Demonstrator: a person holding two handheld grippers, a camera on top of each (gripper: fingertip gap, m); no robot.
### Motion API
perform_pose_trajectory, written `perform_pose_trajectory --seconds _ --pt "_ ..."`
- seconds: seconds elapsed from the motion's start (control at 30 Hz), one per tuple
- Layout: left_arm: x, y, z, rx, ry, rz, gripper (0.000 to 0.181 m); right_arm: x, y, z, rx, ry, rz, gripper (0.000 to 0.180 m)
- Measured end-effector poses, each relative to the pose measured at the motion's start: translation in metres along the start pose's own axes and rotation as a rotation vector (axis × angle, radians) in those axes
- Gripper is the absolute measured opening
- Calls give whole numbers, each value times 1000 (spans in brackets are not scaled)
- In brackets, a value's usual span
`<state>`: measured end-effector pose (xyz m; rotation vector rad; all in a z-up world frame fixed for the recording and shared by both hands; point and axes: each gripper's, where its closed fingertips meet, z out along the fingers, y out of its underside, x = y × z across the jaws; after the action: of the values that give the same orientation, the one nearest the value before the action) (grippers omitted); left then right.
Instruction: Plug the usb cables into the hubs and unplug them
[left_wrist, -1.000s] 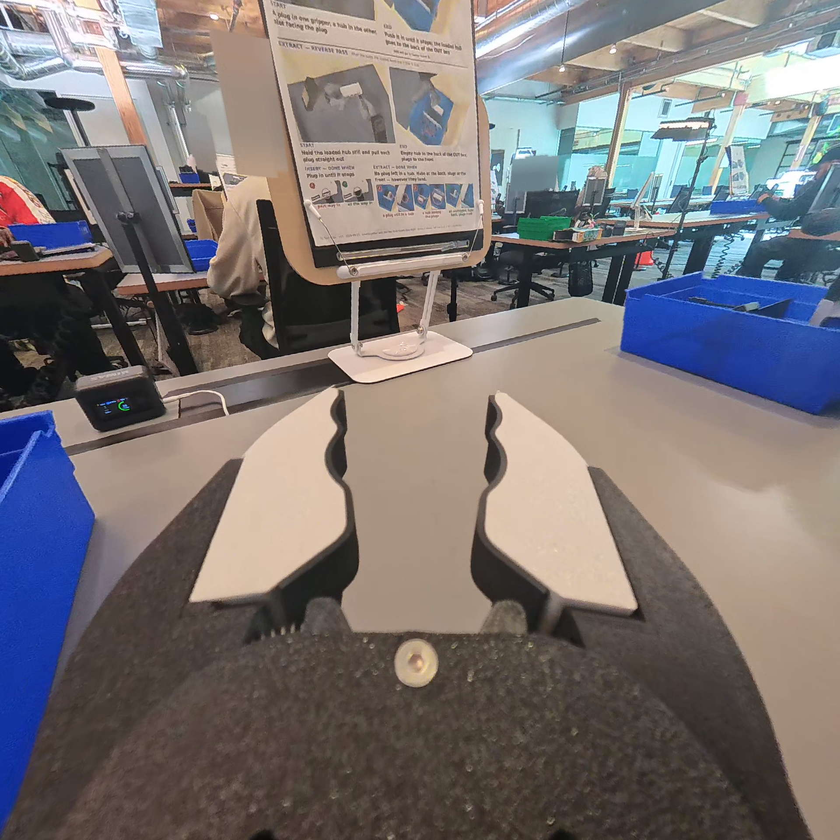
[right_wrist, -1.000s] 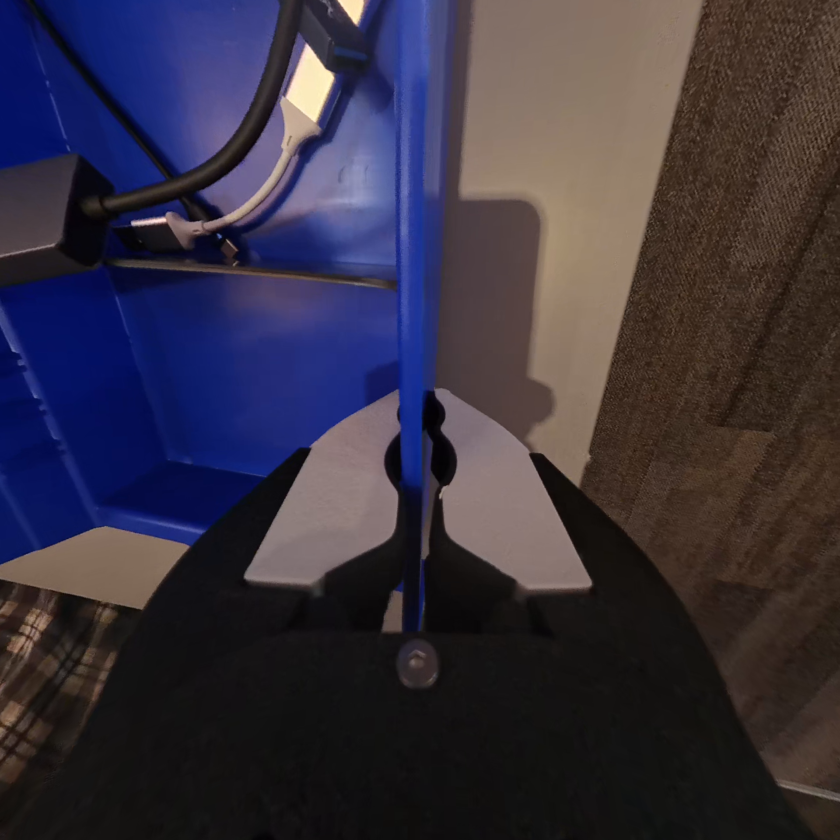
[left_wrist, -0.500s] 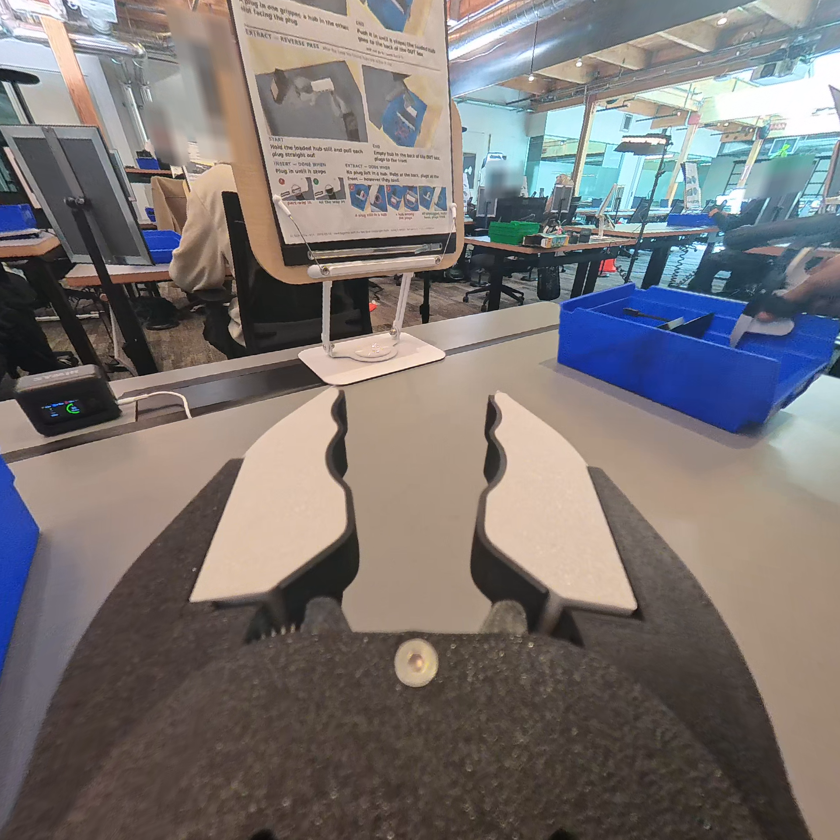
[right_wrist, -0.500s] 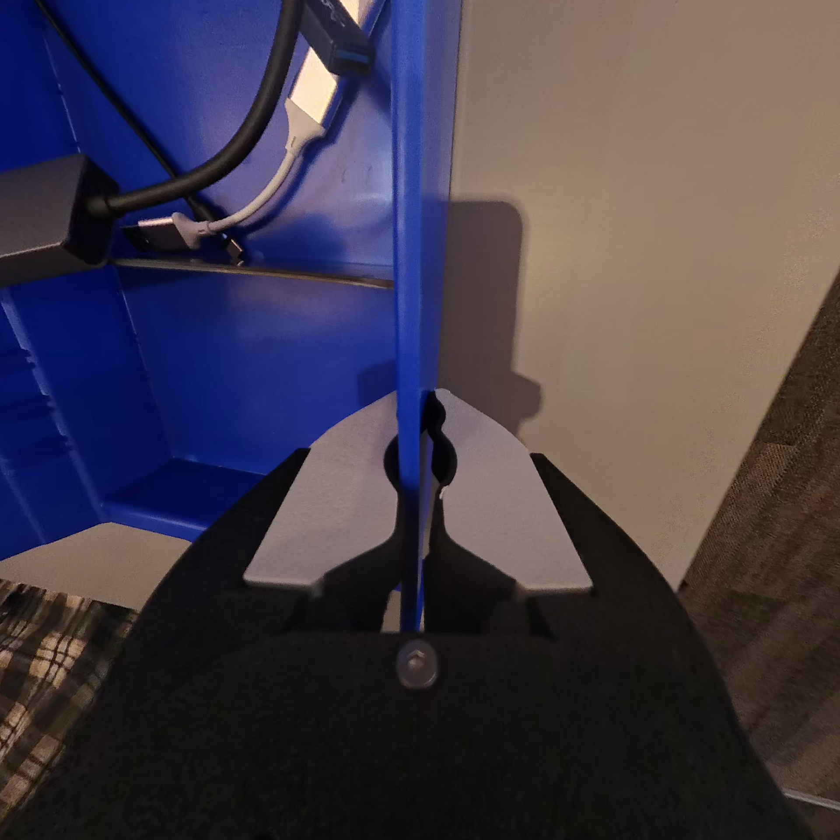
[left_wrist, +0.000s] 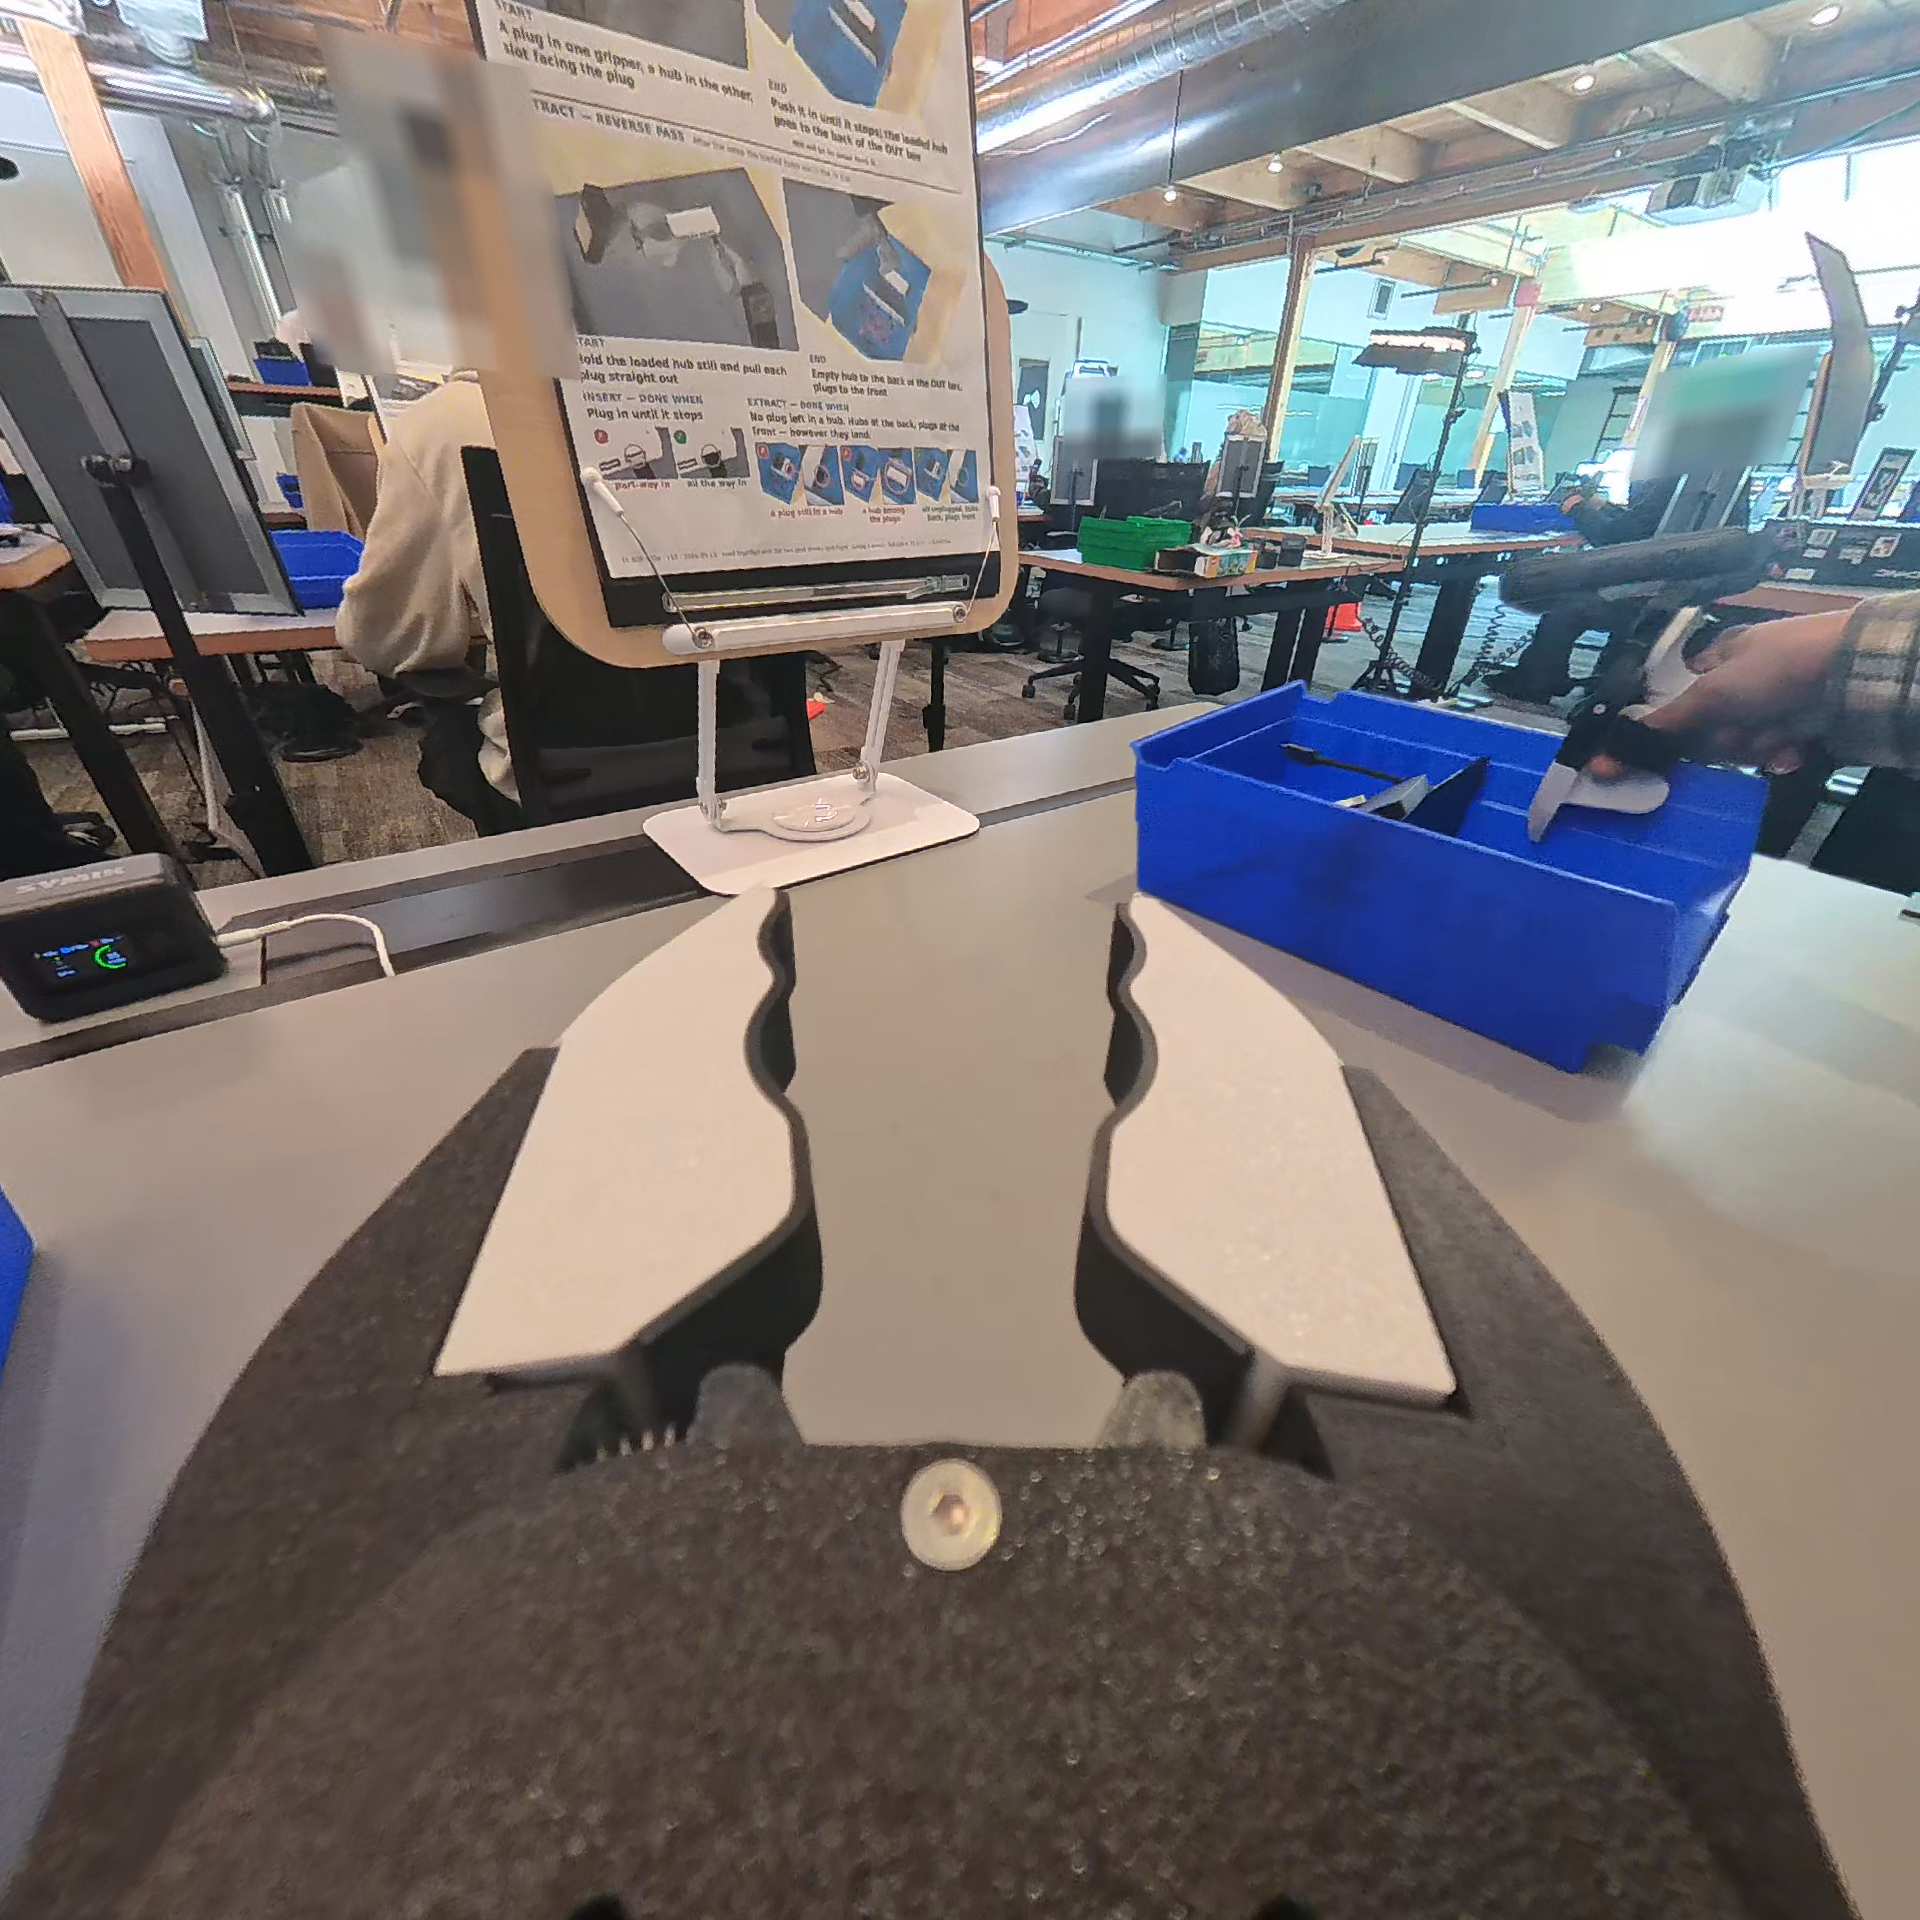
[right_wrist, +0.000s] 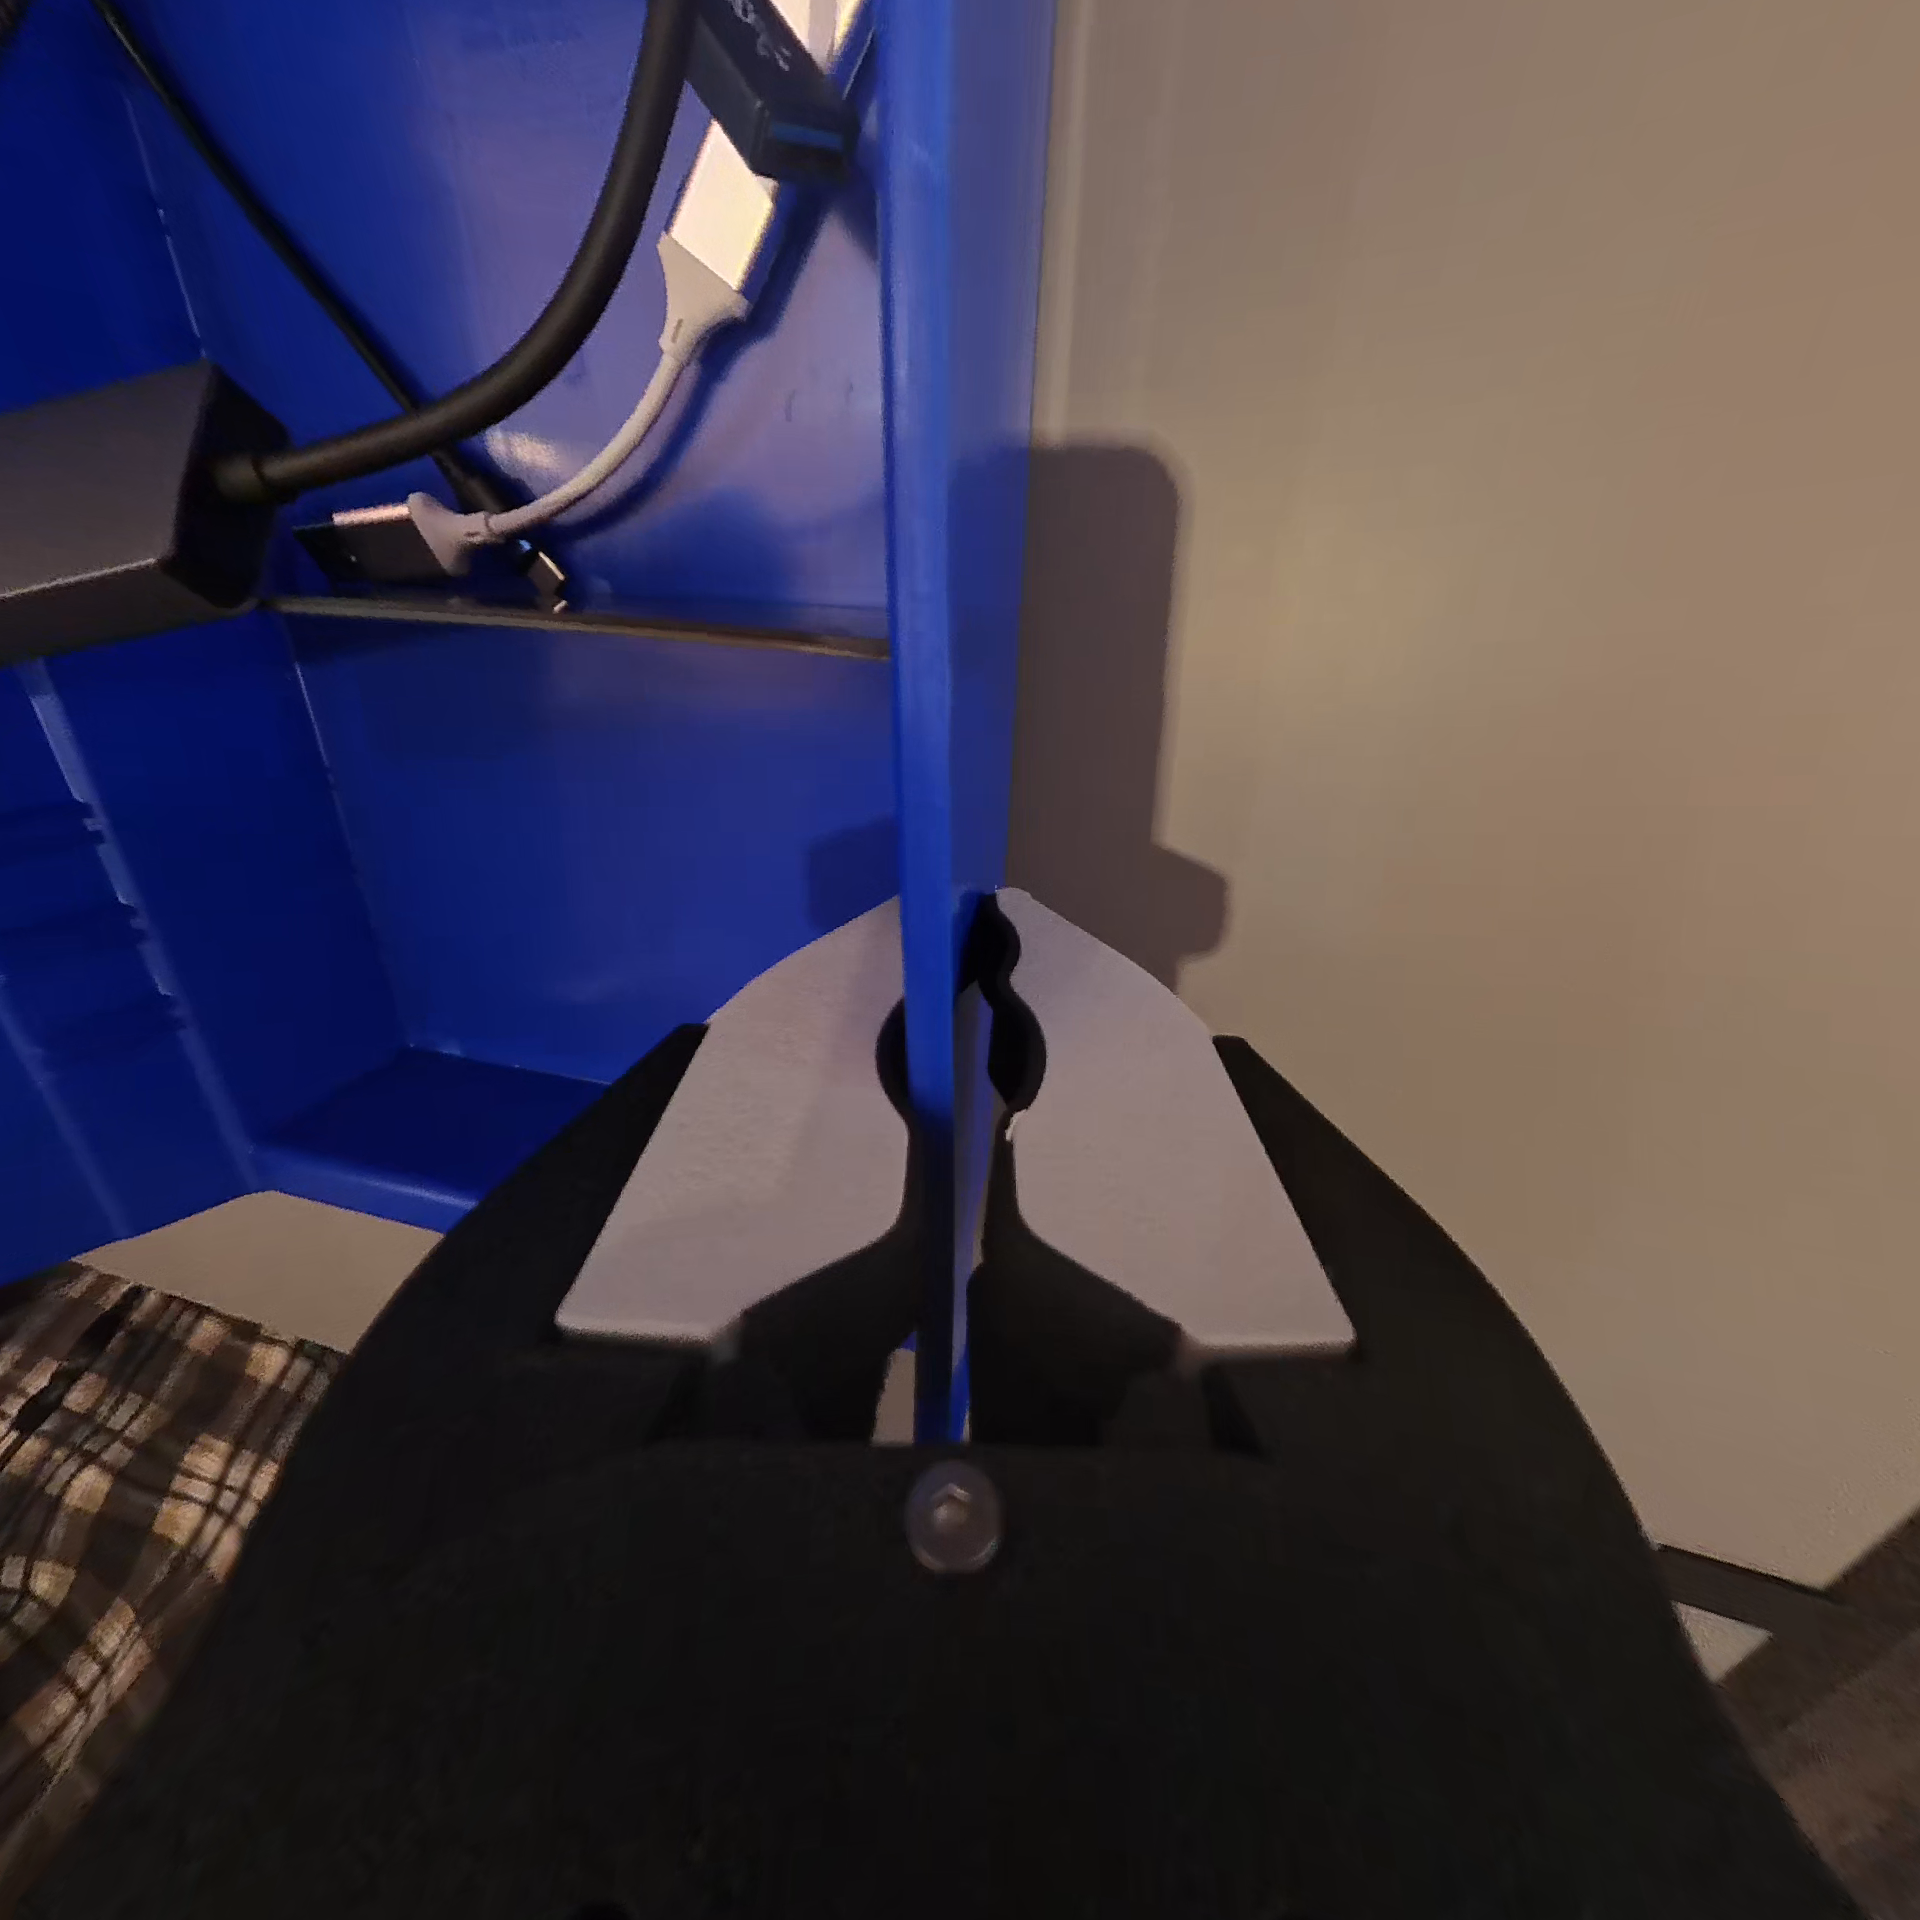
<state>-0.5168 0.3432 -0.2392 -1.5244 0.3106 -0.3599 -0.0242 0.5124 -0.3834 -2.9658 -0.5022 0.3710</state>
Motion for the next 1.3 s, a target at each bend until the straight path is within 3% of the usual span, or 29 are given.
perform_pose_trajectory --seconds 0.73,1.3 --pt "7 -9 -8 -10 25 -11 57 -181 -4 48 -8 -66 -27 6" --pt "-7 -10 -18 -23 -5 -27 58 -372 -17 85 -25 -264 14 22"
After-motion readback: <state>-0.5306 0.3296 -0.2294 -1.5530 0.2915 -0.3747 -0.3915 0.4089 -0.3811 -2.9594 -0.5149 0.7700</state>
